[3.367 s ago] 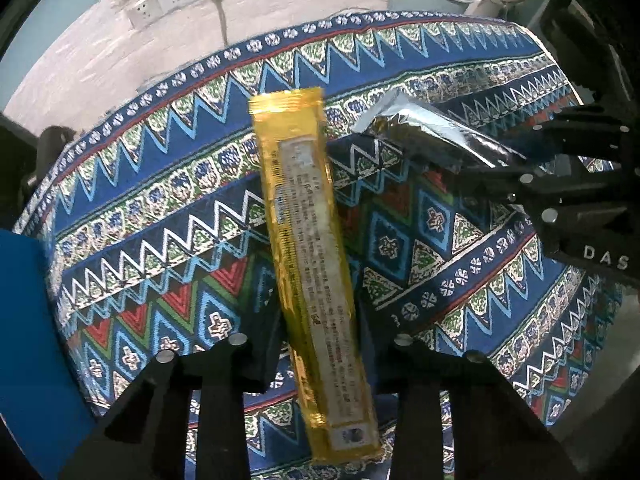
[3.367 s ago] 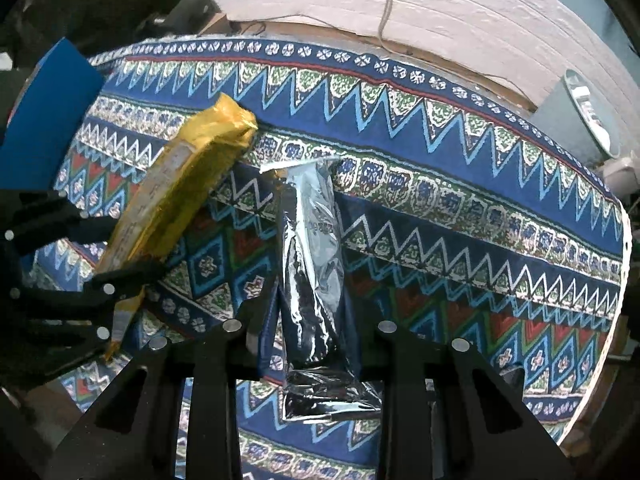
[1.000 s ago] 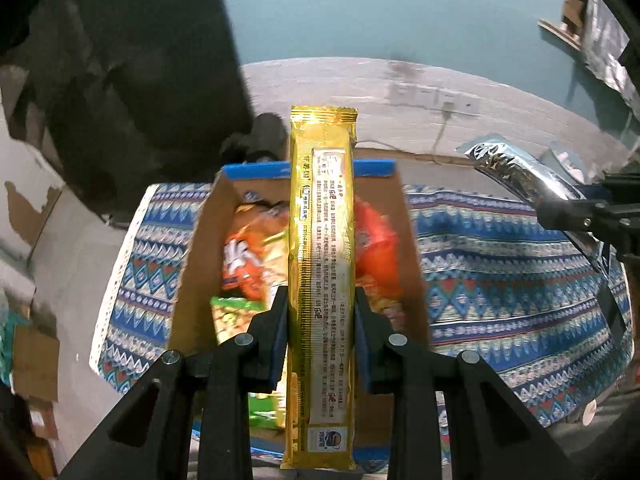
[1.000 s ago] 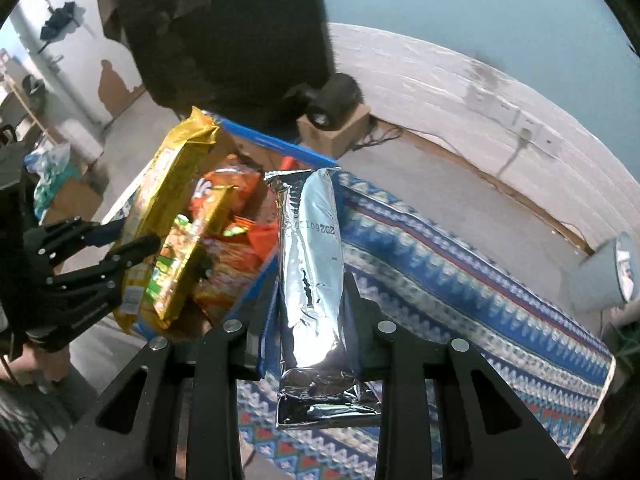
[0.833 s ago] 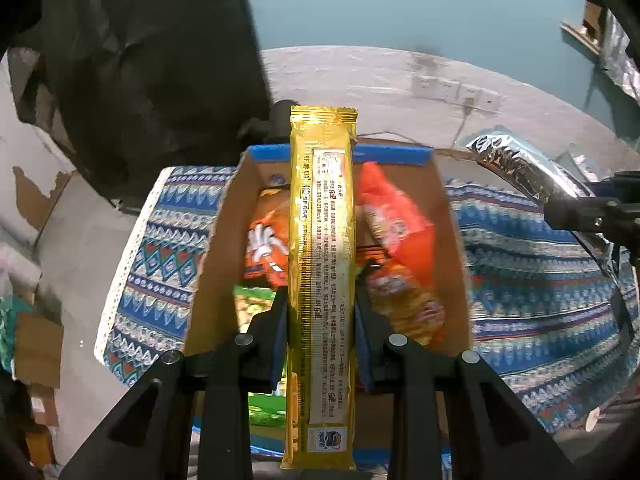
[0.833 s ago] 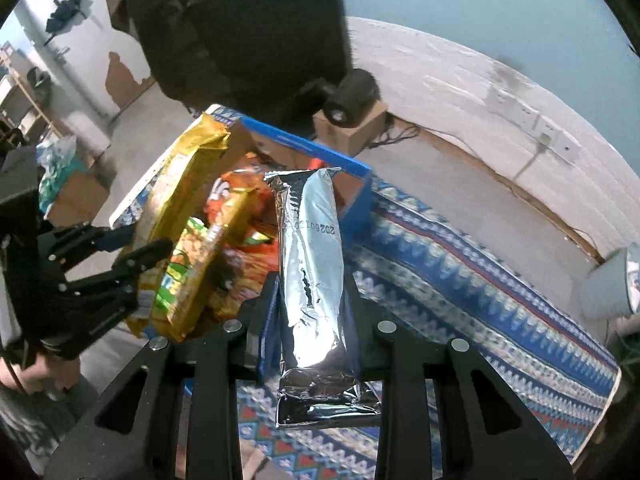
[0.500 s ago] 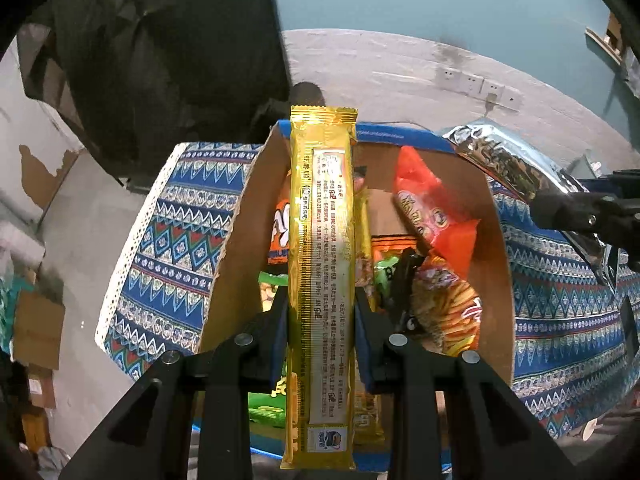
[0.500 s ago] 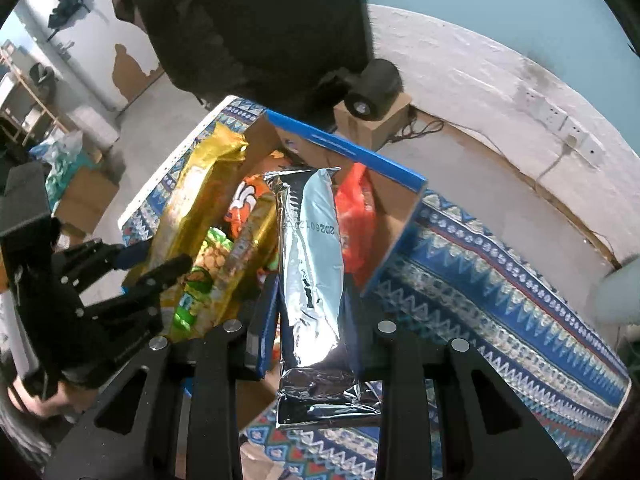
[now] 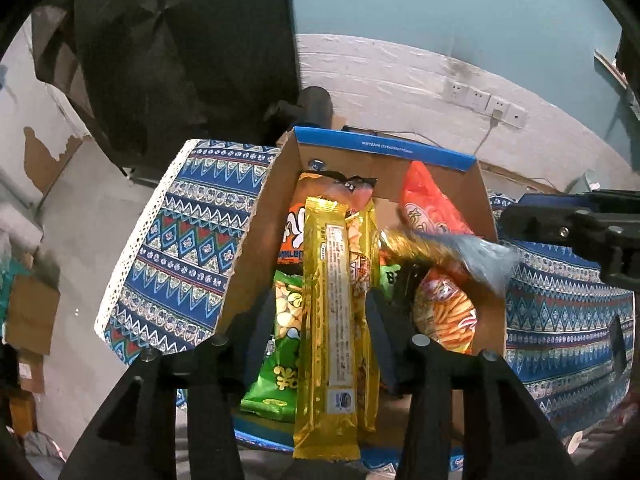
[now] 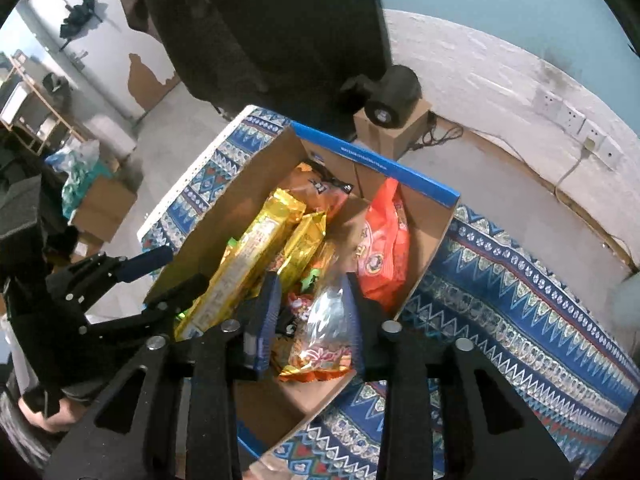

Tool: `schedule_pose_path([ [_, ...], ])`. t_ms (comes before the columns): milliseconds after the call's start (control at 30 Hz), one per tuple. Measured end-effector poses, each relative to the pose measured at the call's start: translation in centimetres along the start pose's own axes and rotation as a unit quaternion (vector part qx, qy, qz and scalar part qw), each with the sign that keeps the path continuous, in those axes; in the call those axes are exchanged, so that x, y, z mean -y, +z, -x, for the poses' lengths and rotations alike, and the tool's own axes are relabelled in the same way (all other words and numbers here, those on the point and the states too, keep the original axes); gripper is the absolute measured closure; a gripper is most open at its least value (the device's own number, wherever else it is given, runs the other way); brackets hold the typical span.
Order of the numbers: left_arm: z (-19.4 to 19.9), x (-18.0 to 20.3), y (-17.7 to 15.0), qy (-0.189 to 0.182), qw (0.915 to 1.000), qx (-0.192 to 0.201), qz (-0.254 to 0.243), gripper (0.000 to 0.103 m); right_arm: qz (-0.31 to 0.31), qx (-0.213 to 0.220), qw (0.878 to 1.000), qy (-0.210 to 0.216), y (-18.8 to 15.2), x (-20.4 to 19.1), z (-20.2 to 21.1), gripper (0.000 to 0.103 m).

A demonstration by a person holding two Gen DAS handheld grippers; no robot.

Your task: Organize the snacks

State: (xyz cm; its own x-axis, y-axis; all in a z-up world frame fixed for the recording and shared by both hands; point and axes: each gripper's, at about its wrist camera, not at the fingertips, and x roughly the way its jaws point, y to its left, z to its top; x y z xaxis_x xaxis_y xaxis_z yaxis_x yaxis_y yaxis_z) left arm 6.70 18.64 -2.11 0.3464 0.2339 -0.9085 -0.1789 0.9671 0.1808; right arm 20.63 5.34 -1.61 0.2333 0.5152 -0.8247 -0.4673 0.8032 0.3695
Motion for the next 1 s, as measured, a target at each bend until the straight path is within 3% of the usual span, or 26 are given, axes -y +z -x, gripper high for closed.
schedule_pose_path([
  [233, 1.6, 0.5, -0.3, -0.002, 0.9999, 0.010, -0.009, 0.037, 0.007, 0.009, 1.000, -0.010, -1.5, 0.2, 2.0, 0.056],
  [467, 3.3, 1.4, -0.3, 0.004, 0.9996, 0.024, -0.017, 0.024, 0.009, 0.036, 0.999, -0.036, -3.2, 0.8, 4.8, 0.035],
  [833, 6.2, 3.7, -1.5, -0.003, 0.9987, 0.035, -0.038, 0.015, -0.002, 0.062, 0.996, -0.057, -6.2, 3.0, 8.5, 0.026],
  [1000, 7.6, 5.0, -2.1, 0.010, 0.9971, 0.051, -0.056, 0.009, -0.007, 0.072, 0.996, -0.060, -7.1, 3.6, 9.8, 0.026],
])
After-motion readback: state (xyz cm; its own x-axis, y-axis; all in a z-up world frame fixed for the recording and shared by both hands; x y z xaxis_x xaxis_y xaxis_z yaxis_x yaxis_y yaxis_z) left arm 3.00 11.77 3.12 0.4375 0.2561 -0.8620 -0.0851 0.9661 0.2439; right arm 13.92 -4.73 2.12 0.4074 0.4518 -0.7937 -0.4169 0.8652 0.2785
